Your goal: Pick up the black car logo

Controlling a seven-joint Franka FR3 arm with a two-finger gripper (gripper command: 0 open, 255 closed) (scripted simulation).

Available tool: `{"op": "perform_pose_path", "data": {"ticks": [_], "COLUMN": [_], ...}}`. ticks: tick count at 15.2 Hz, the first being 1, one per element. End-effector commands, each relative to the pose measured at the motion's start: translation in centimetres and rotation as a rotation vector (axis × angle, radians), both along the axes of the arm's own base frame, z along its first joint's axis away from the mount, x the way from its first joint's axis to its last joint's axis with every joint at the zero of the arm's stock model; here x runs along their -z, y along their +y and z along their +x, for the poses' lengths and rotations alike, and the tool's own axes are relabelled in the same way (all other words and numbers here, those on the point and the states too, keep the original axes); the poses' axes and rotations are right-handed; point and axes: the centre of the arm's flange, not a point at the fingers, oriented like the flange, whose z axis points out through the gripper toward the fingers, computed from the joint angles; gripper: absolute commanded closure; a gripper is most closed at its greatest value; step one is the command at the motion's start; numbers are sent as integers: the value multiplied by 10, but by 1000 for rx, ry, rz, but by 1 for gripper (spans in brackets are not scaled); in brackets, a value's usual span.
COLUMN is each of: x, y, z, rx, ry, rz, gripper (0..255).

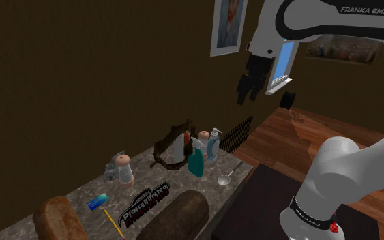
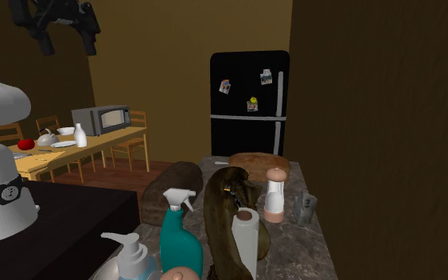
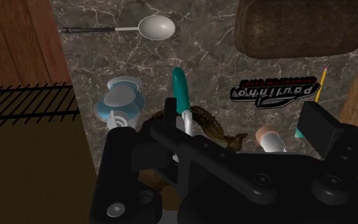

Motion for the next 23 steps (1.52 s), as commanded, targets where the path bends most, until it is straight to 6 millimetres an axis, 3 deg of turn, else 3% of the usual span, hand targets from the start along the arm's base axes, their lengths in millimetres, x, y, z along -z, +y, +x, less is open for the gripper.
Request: {"op": "perform_pose_path", "data": {"ticks": [1, 12, 23], "x": [0, 103, 206], "y": [0, 33, 97], "z": [0, 101, 185], "rx": [0, -364, -729], "ry": [0, -10, -19], "rz": [0, -38, -76], "gripper": [0, 0, 0]}}
